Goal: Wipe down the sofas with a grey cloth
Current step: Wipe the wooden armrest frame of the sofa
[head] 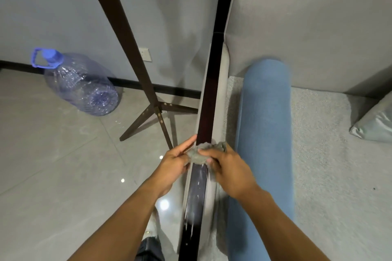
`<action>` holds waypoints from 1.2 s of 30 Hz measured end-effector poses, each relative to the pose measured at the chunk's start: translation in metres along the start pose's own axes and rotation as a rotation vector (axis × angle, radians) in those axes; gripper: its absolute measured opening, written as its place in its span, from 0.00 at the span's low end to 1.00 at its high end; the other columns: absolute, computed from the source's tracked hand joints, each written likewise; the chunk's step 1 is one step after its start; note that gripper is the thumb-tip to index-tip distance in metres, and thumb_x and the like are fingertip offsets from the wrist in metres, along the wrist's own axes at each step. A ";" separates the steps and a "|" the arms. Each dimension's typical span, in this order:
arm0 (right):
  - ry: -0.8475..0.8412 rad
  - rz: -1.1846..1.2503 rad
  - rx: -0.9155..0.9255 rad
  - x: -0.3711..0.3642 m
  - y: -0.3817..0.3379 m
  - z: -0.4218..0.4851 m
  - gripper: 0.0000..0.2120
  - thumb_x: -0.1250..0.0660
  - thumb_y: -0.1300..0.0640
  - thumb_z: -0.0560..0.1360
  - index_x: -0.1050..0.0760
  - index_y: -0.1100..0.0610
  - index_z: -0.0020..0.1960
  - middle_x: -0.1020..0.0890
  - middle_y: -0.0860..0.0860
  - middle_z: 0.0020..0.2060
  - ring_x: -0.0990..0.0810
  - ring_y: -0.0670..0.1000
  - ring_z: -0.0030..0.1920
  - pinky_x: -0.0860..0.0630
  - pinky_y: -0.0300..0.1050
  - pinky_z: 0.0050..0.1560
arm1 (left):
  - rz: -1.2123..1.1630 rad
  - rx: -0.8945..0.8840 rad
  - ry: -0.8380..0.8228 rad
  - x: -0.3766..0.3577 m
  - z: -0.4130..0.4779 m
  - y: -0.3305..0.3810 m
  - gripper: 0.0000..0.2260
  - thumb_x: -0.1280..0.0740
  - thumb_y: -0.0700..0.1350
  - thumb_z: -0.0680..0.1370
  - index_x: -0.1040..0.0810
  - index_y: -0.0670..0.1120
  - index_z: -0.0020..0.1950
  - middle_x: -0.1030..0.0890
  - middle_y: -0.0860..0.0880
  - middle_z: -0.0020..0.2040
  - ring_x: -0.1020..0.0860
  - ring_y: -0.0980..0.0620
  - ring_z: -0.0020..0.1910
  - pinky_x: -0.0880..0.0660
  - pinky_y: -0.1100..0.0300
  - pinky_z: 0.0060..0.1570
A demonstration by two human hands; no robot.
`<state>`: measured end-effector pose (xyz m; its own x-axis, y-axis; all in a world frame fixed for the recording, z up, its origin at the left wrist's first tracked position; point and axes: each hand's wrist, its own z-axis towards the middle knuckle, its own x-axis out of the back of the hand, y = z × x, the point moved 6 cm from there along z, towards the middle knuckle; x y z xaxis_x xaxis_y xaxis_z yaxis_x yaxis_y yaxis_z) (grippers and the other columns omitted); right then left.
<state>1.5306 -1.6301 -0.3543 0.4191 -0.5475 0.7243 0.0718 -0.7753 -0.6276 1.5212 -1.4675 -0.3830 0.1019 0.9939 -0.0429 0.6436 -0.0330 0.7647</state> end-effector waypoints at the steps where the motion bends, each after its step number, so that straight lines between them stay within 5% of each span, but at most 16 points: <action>1: 0.015 -0.032 -0.016 0.003 -0.001 0.003 0.16 0.39 0.48 0.82 0.28 0.33 0.67 0.28 0.49 0.65 0.21 0.56 0.59 0.22 0.55 0.59 | 0.008 0.006 0.005 -0.001 -0.004 -0.003 0.26 0.43 0.34 0.85 0.26 0.62 0.73 0.20 0.61 0.66 0.22 0.62 0.63 0.25 0.61 0.64; 4: 0.089 -0.127 -0.044 0.017 -0.008 0.031 0.16 0.38 0.50 0.82 0.27 0.36 0.67 0.28 0.51 0.65 0.22 0.58 0.59 0.22 0.55 0.59 | 0.018 0.005 0.020 -0.003 -0.007 -0.009 0.27 0.46 0.33 0.85 0.28 0.60 0.75 0.24 0.57 0.71 0.27 0.59 0.70 0.30 0.52 0.72; 8: 0.136 -0.024 -0.049 0.013 -0.007 0.032 0.16 0.38 0.52 0.82 0.25 0.38 0.67 0.28 0.53 0.63 0.22 0.59 0.57 0.22 0.56 0.59 | 0.037 -0.046 0.009 -0.003 -0.006 -0.010 0.27 0.47 0.32 0.86 0.29 0.61 0.75 0.24 0.61 0.66 0.25 0.66 0.61 0.27 0.63 0.62; 13: 0.055 0.070 0.021 -0.022 -0.015 -0.048 0.16 0.38 0.52 0.82 0.27 0.36 0.66 0.28 0.48 0.57 0.22 0.53 0.53 0.21 0.55 0.56 | 0.035 -0.089 -0.034 0.000 -0.017 -0.019 0.32 0.43 0.28 0.82 0.30 0.61 0.76 0.29 0.52 0.74 0.30 0.57 0.72 0.29 0.56 0.72; 17: 0.084 -0.047 -0.031 -0.008 -0.015 -0.010 0.17 0.36 0.54 0.81 0.25 0.37 0.65 0.26 0.51 0.57 0.22 0.56 0.54 0.22 0.58 0.58 | 0.047 -0.094 -0.024 0.002 -0.027 -0.024 0.30 0.47 0.29 0.84 0.30 0.61 0.75 0.27 0.54 0.75 0.26 0.59 0.70 0.23 0.64 0.60; 21: 0.103 -0.033 -0.084 -0.010 -0.019 -0.008 0.16 0.37 0.55 0.81 0.24 0.41 0.66 0.27 0.53 0.58 0.22 0.58 0.54 0.22 0.57 0.57 | 0.018 -0.063 -0.037 0.005 -0.037 -0.036 0.26 0.47 0.31 0.86 0.32 0.55 0.78 0.28 0.54 0.74 0.29 0.56 0.73 0.25 0.58 0.66; 26: 0.034 0.060 -0.034 -0.043 -0.026 -0.081 0.16 0.36 0.52 0.80 0.26 0.36 0.64 0.26 0.49 0.56 0.21 0.54 0.52 0.21 0.56 0.55 | 0.022 -0.044 -0.098 0.003 -0.053 -0.046 0.32 0.46 0.23 0.81 0.32 0.52 0.77 0.21 0.52 0.64 0.19 0.63 0.58 0.23 0.68 0.57; 31: 0.062 -0.034 -0.050 -0.023 -0.022 -0.031 0.15 0.35 0.52 0.80 0.23 0.37 0.63 0.24 0.50 0.58 0.22 0.54 0.56 0.23 0.55 0.60 | 0.051 -0.035 -0.082 -0.003 -0.063 -0.047 0.32 0.49 0.25 0.83 0.34 0.60 0.74 0.24 0.63 0.59 0.22 0.66 0.58 0.24 0.64 0.58; 34: 0.062 -0.018 -0.093 -0.032 -0.022 -0.043 0.16 0.36 0.54 0.81 0.24 0.39 0.65 0.25 0.53 0.59 0.23 0.56 0.57 0.24 0.54 0.61 | 0.047 -0.038 -0.083 -0.001 -0.067 -0.052 0.32 0.49 0.26 0.83 0.34 0.61 0.73 0.23 0.62 0.59 0.21 0.69 0.52 0.24 0.65 0.56; 36: 0.049 0.009 -0.092 -0.050 -0.026 -0.083 0.17 0.37 0.54 0.81 0.26 0.38 0.66 0.26 0.53 0.59 0.22 0.56 0.56 0.23 0.54 0.60 | 0.033 -0.025 -0.117 -0.001 -0.072 -0.059 0.32 0.47 0.25 0.82 0.33 0.57 0.77 0.24 0.59 0.65 0.20 0.67 0.57 0.23 0.63 0.59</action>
<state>1.4323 -1.6084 -0.3504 0.3748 -0.5676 0.7331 -0.0162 -0.7946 -0.6069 1.4282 -1.4586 -0.3820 0.2117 0.9730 -0.0915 0.6192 -0.0611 0.7828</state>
